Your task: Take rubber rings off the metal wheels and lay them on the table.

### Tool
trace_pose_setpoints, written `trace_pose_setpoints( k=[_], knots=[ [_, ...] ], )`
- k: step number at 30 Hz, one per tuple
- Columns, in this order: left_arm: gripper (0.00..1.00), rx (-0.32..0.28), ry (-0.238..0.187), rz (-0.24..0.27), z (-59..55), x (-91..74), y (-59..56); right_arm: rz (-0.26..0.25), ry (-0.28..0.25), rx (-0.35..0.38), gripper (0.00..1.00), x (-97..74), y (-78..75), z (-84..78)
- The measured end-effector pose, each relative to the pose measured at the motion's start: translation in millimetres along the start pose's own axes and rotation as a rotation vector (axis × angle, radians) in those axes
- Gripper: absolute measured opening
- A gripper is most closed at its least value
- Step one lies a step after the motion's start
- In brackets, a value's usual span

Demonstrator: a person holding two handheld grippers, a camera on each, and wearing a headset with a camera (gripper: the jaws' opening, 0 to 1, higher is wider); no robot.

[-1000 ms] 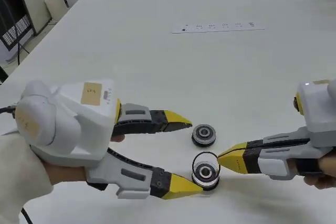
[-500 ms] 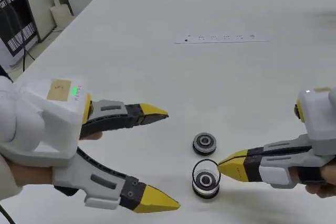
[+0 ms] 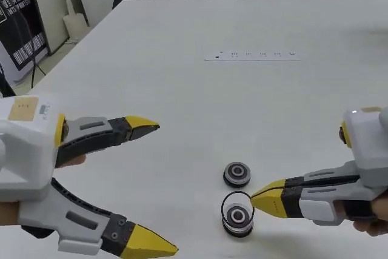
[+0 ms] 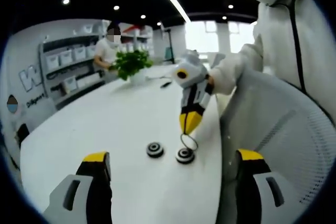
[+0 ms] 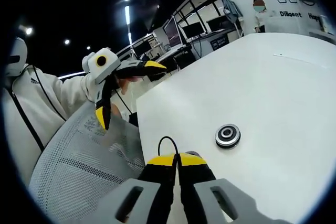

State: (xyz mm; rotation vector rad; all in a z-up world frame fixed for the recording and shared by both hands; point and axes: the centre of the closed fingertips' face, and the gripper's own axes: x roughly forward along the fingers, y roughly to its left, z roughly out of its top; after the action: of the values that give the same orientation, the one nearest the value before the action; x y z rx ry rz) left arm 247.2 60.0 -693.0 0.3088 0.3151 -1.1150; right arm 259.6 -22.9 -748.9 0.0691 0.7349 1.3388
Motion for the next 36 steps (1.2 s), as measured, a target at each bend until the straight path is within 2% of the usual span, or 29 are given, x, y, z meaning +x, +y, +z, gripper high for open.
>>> trace_pose_setpoints(
  k=[12, 23, 31, 36],
  knots=[
    [1.0, -0.015, -0.015, 0.073, -3.0, -27.0, 8.6, -0.003, 0.02, -0.031, 0.0, -0.8, 5.5, 3.5],
    [1.0, -0.044, 0.006, 0.127, -22.7, -44.7, 4.8, -0.002, 0.046, -0.06, 0.0, 0.6, 9.9, 12.0],
    [1.0, -0.073, 0.029, 0.151, -43.1, -50.7, 2.4, 0.011, 0.083, -0.093, 0.0, 3.9, 14.8, 16.5],
    [1.0, -0.091, 0.038, 0.165, -51.2, -52.6, 2.1, 0.026, 0.094, -0.113, 0.0, 7.8, 20.2, 22.1]
  ],
)
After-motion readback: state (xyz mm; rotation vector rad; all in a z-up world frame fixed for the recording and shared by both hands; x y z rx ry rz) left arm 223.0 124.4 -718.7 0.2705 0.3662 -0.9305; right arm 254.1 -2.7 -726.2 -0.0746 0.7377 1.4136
